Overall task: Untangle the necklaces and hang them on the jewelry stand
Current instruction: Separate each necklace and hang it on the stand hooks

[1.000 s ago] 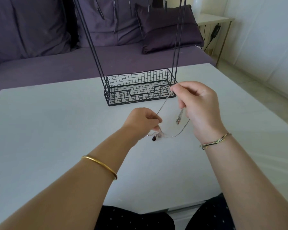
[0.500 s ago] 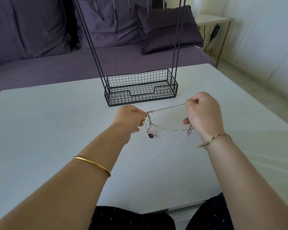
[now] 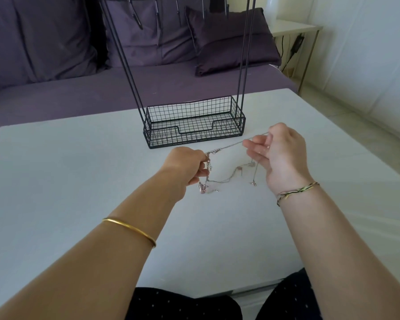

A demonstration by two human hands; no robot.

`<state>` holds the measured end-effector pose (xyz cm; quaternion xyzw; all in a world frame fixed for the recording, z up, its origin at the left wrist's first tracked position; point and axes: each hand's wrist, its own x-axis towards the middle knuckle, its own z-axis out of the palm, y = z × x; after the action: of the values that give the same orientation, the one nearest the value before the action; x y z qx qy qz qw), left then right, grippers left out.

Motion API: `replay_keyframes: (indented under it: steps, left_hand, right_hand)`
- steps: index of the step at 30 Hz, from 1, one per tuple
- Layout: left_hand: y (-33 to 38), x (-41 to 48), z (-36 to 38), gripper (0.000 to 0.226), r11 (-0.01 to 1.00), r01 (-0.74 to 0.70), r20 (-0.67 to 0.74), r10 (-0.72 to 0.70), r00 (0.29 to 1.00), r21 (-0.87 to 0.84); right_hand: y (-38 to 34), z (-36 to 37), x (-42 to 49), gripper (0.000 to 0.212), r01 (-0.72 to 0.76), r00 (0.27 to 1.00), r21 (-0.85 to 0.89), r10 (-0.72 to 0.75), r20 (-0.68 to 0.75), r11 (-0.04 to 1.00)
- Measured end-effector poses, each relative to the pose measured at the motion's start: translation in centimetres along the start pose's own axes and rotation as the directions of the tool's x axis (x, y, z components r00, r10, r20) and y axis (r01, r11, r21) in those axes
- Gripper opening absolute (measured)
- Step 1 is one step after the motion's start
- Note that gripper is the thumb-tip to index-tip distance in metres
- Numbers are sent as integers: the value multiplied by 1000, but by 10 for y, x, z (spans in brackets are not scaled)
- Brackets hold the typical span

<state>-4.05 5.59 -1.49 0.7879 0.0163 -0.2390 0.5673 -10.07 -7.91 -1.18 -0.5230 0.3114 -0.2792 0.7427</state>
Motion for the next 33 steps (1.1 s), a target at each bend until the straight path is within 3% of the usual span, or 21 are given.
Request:
replay_keyframes:
  steps: [2, 4, 11, 15, 17, 21, 24, 28, 33]
  left_hand:
    - [0, -1, 0, 14, 1000, -13, 13, 13, 1000, 24]
    - [-1, -1, 1, 14, 998, -48, 24, 47, 999, 47]
    - [2, -7, 6, 12, 985, -171, 94, 168, 981, 19]
    - [5, -8, 6, 10, 983, -184, 72, 184, 980, 1]
    - [6, -9, 7, 12, 983, -183, 59, 183, 981, -14]
    - [5, -8, 5, 14, 983, -176, 20, 177, 984, -53]
    - [4, -8, 3, 15, 985, -170, 25, 170, 985, -14]
    - [5, -11, 3, 16, 975, -193, 33, 190, 981, 111]
    - [4, -11, 3, 16, 969, -195, 52, 189, 981, 154]
  right_hand:
    - [-2, 1, -3, 20, -41, 999, 144, 39, 17, 989]
    - [-2, 3, -5, 20, -48, 999, 136, 45, 25, 990]
    - [3, 2, -7, 7, -8, 985, -224, 47, 168, 975]
    - [2, -1, -12, 13, 101, 953, -535, 72, 294, 839]
    - [2, -1, -16, 20, 167, 921, -608, 97, 376, 776]
    - [1, -2, -17, 5, 242, 893, -597, 64, 445, 765]
    - [3, -4, -10, 7, 264, 909, -572, -2, 416, 777]
    - [9, -4, -5, 14, 312, 926, -629, -81, 368, 711]
    - [9, -5, -2, 9, 347, 920, -593, -142, 364, 727]
